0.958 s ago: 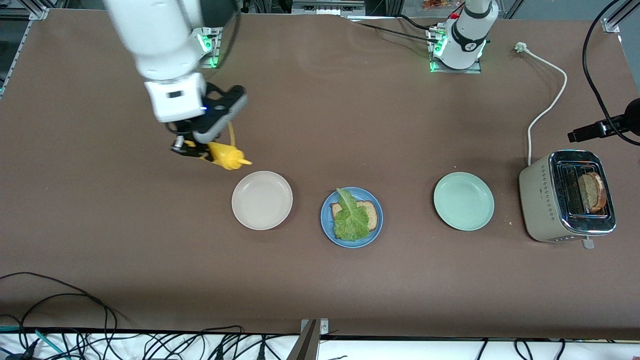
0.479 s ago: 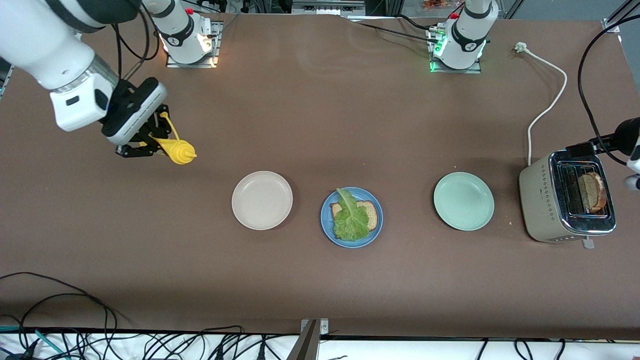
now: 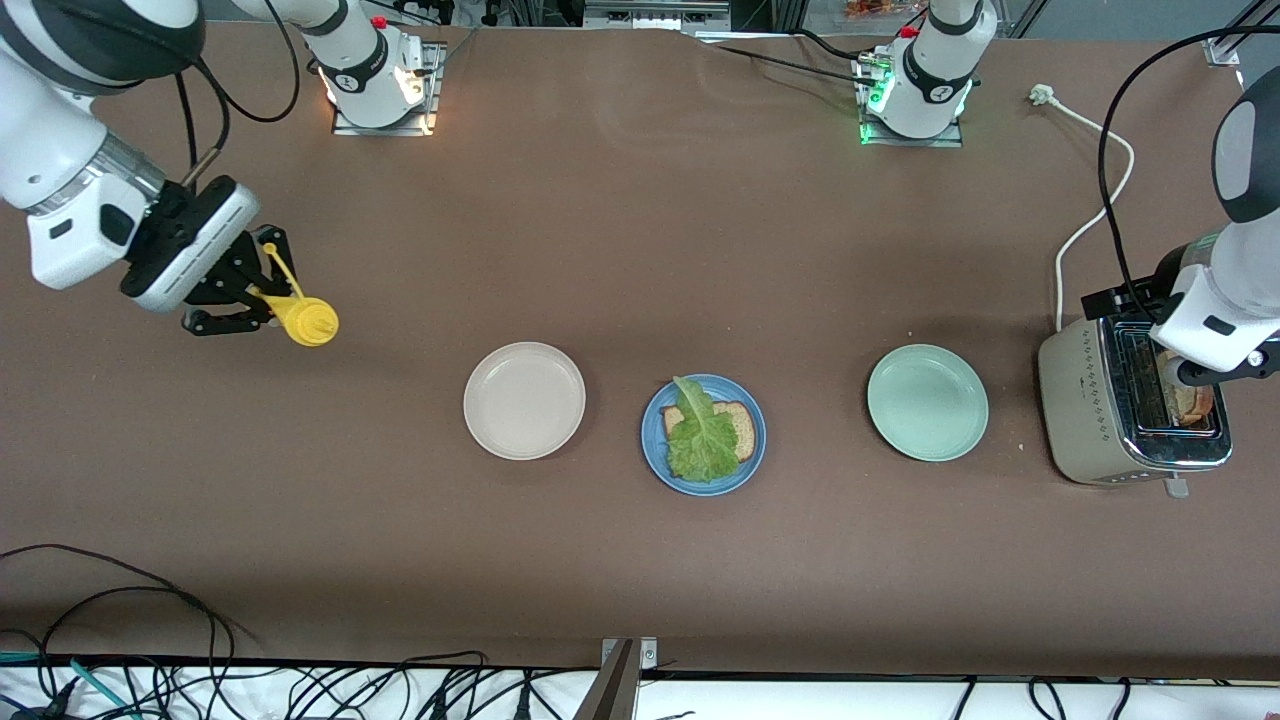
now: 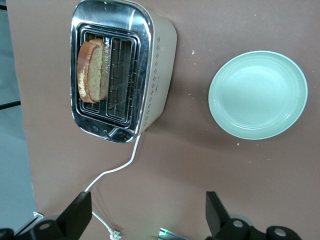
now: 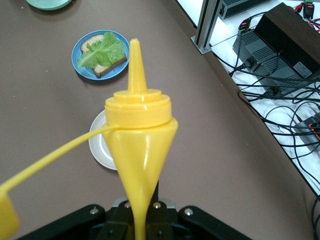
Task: Make sandwich in blue plate with both arms
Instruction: 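Carry the bottle back with the right gripper while the left gripper reaches the toaster, then set the bottle down with the right gripper while the left gripper grasps the toast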
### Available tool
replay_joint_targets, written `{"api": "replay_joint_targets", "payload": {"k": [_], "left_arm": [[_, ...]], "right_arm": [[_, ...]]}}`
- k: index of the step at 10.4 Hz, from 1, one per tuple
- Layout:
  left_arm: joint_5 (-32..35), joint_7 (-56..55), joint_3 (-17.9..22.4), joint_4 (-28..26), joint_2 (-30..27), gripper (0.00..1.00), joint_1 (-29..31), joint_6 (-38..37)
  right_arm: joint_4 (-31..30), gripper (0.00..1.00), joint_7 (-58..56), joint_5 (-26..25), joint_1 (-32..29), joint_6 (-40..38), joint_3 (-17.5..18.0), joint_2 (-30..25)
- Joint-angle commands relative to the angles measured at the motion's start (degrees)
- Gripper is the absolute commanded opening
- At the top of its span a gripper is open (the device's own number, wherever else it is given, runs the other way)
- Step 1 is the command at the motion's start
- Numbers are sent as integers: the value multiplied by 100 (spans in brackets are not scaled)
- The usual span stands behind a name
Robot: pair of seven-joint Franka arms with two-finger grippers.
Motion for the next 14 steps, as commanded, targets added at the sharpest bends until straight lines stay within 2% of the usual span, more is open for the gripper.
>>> {"api": "replay_joint_targets", "payload": {"k": [1,4,5,7,9,10,11,13,14], "left_arm": [[137,570,30,180,346,100,388,39],[146,1265,30,181,601,100,750,488],[128,1362,30,181,636,100,864,645],[93,1844,30,181,803,100,1084,944],[76,2100,21,181,909,100,1269,1190],[75,2223,21,181,961,100,1339,1296],[-20,2312,21,181,1005,100,1427,1323],[-56,2400,21,181,1085,100,1515,1429],[-56,2461,21,181,1129,100,1576,1490]], "right_arm": [[-264,0,-785,539,-373,19,26,-72],[-536,0,-1549,1119,-1014,-16,88,68],[-641,0,-1901,1391,-1312,-25,253,138],[-748,0,-2578,1831,-2346,-130,1076,313],[-704,0,-3376,2663,-3419,-646,1772,830],[-686,0,-3798,3094,-4225,-901,2437,1094],[-625,0,-4185,3334,-4955,-982,3148,1280],[-555,0,-4758,3633,-5749,-1201,3715,1640],[-433,0,-5074,3739,-6275,-1377,4188,1868]]}}
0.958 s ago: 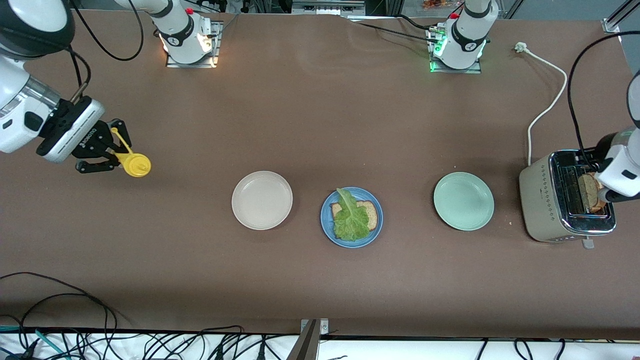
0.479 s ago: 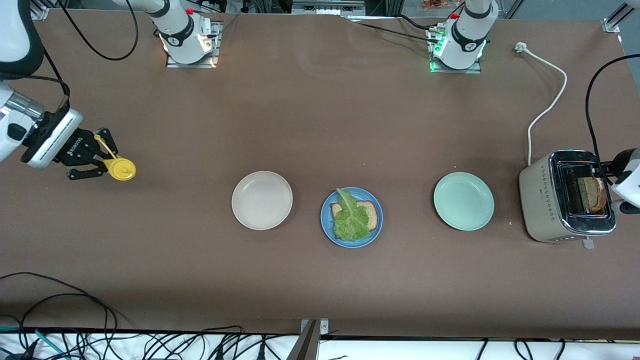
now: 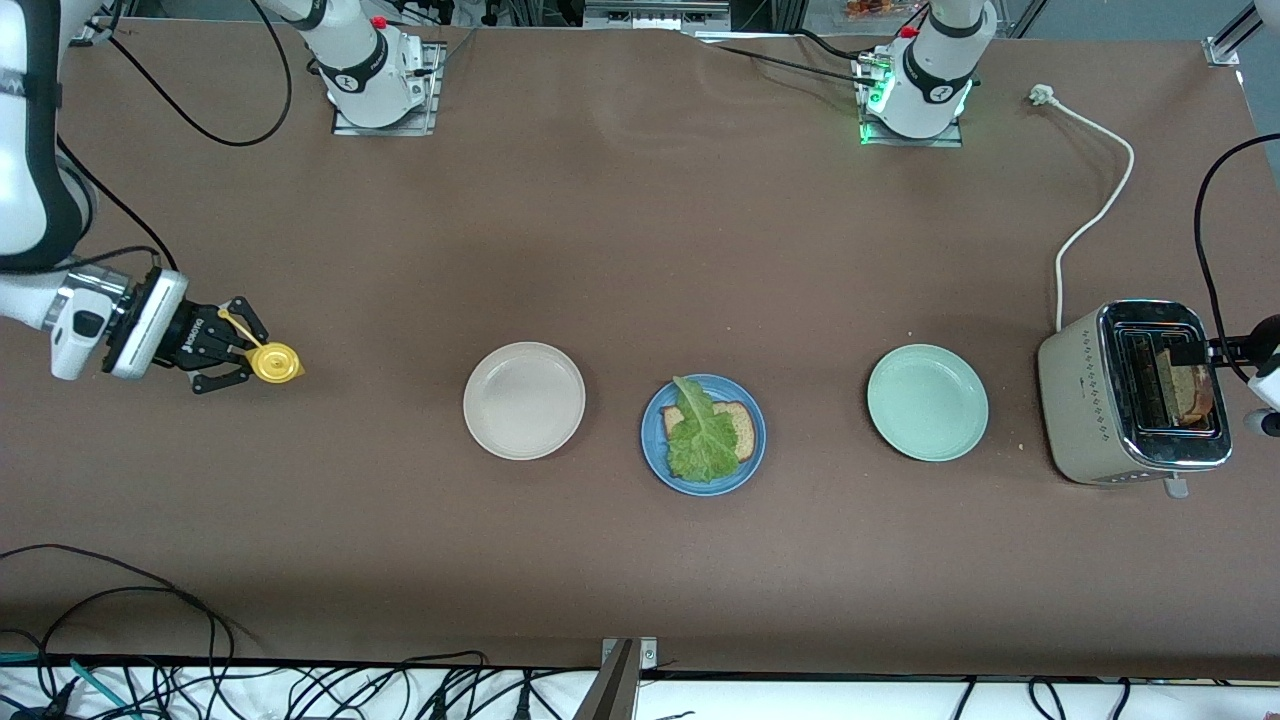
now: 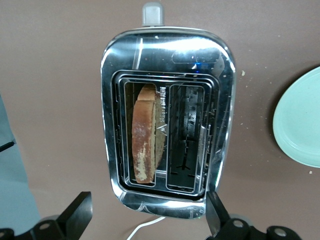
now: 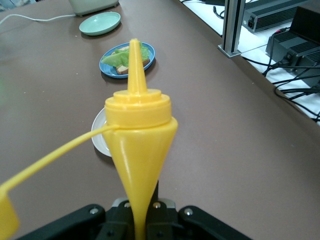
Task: Make sandwich in blue plate with both arms
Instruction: 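Set the bottle down with the right gripper while the left gripper grasps the toast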
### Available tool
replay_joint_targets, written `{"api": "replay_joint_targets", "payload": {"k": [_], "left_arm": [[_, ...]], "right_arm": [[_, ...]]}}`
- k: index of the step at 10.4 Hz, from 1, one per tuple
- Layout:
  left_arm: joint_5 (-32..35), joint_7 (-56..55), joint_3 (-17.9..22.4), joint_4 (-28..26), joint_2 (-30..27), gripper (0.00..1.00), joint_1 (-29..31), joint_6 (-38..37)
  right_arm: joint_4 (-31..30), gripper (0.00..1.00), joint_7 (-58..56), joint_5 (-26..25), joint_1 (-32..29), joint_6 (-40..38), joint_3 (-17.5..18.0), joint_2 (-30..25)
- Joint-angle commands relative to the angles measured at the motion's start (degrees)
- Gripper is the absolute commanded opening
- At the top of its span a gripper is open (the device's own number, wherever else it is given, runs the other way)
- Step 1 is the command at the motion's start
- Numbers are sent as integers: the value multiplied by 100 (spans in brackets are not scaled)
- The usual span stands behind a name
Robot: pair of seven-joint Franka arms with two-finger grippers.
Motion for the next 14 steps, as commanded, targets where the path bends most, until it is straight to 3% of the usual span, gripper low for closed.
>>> {"api": "replay_joint_targets", "payload": {"k": [1,3,7,14], "left_arm": [[-71,304,-52,181,229,100,222,137],[-412,313,-43,181,238,100,397,181],[-387,374,-43,181,414,100,468,268],[-378,436,-43,172,440,95,530,445]], "right_arm": [[480,0,-937,421,-1314,-609,1045,717],[708,0,-1604,728,-1658,-1117,1152,1314],[1157,0,-2828,1220,-1950,-2093,1258,2194],[1175,0,-3998,1503,-2143,-2965,1206,2907]]}}
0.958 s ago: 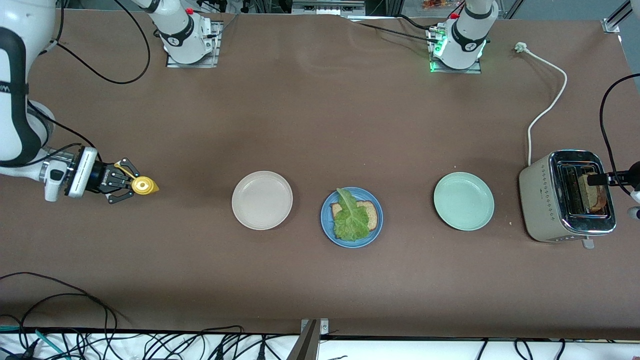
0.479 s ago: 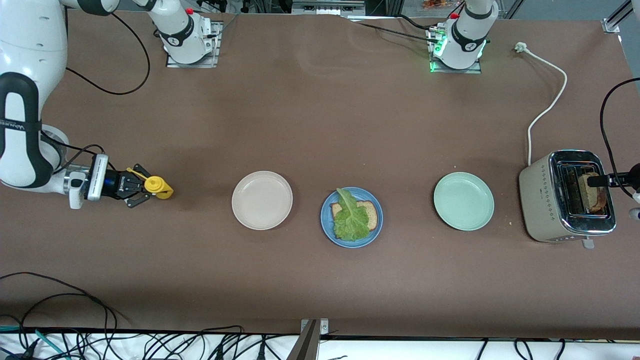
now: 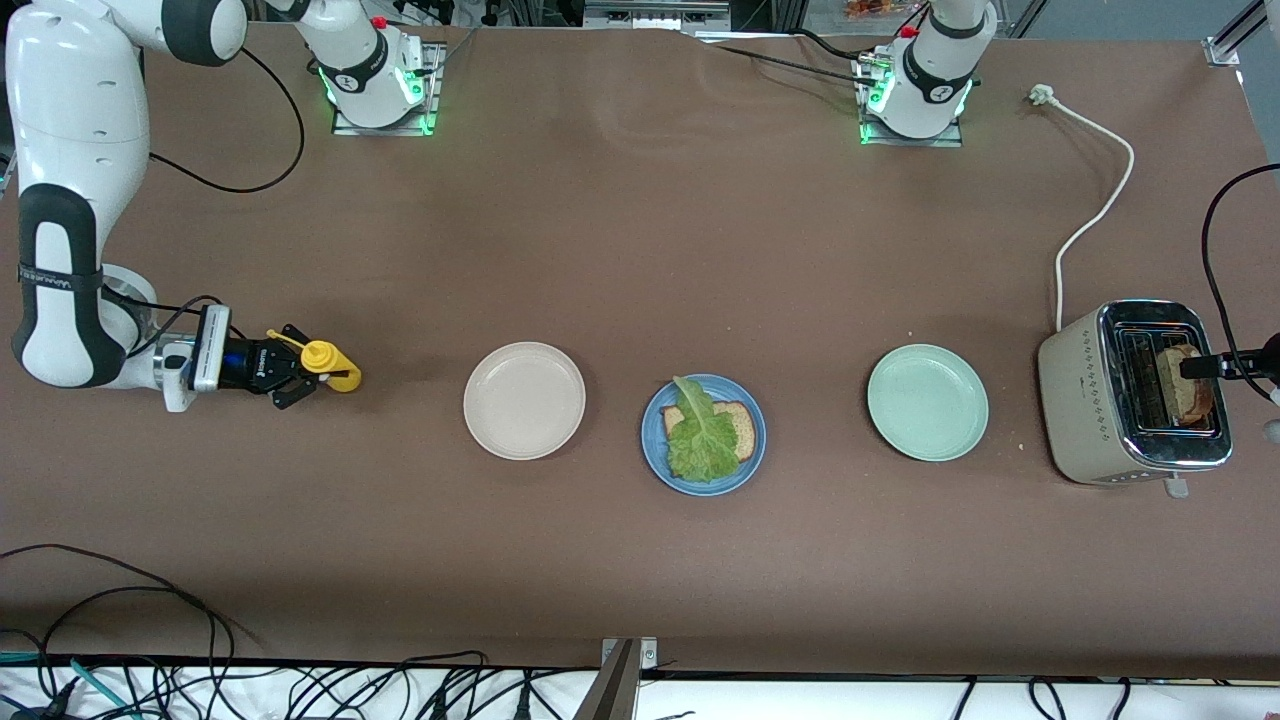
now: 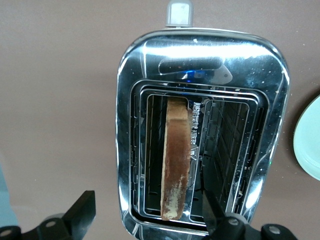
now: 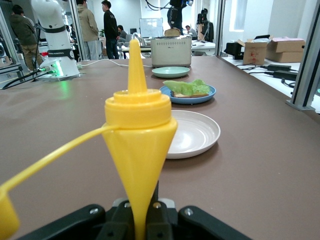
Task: Make sandwich in blue plate with both arms
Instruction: 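Set the bottle down with the right gripper while the left gripper grasps the toast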
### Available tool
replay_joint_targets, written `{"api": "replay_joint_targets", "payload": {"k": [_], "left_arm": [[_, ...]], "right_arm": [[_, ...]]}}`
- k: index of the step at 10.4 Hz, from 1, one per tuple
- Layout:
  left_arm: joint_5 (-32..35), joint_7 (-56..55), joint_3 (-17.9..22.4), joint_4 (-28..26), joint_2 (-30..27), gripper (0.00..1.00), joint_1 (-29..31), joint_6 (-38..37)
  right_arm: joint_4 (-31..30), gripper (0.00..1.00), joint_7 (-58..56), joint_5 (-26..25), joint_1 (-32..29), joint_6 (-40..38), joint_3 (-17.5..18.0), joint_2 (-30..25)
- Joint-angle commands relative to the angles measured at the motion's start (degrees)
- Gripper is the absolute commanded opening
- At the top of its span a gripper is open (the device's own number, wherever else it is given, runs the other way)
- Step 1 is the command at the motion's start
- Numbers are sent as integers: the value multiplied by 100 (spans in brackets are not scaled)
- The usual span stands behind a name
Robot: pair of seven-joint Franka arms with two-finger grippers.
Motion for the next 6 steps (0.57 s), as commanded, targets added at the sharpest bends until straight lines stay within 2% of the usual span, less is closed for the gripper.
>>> {"api": "replay_joint_targets", "payload": {"k": [1,4,6], "left_arm": [[-119,156,-29,168,113,96,51,-18],[-155,156,-29,168,148,96,51,-18],[-146,173,-29,168,157,80,59,-18]], "right_arm": [[191,0,-371,130,-174,-518,12,355],[226,0,-591,235,-227,-667,-32,575],[401,0,-670,375,-227,-914,-67,812]]}}
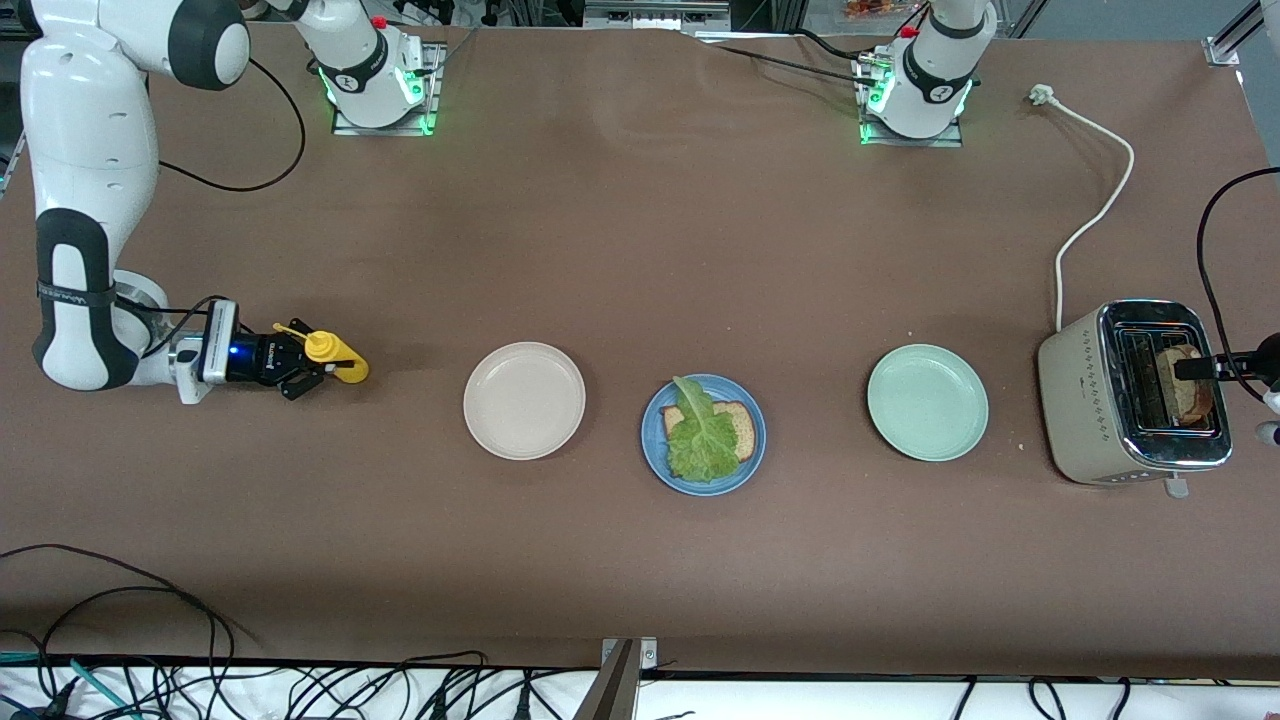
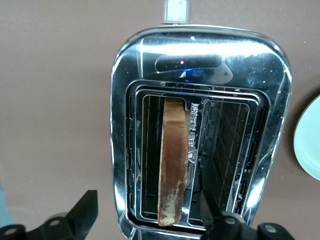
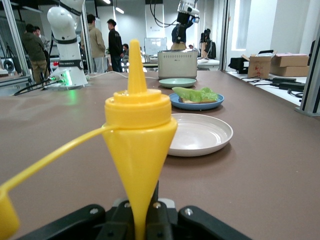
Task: Make sandwich in blue plate with both arms
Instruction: 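Set the bottle down with the right gripper while the left gripper grasps the toast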
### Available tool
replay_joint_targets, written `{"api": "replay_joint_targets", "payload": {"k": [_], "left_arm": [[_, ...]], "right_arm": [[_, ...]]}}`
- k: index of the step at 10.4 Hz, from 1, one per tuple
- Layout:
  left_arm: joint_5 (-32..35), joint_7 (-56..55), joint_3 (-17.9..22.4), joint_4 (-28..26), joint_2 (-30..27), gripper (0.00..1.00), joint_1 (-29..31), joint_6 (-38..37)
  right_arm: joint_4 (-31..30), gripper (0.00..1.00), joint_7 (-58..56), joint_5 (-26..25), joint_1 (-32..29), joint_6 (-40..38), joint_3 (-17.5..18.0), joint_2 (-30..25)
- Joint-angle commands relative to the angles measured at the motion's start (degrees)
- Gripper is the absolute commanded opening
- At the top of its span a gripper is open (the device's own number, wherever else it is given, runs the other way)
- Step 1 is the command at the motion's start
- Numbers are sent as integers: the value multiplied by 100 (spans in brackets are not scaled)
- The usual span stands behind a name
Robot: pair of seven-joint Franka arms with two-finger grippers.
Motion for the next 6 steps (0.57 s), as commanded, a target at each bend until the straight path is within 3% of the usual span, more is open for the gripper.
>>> {"api": "replay_joint_targets", "payload": {"k": [1,3,5,6], "left_arm": [[-136,277,-24,168,91,72,77,-19],[-145,305,-24,168,100,69,77,-19],[-136,305,-24,168,117,55,77,-19],[-136,305,-24,168,118,47,77,-19]], "right_arm": [[397,0,-149,212,-65,-412,-42,354],[398,0,-132,220,-65,-421,-51,354],[398,2,-114,212,-65,-413,-86,363],[398,20,-97,212,-65,-412,-86,363]]}}
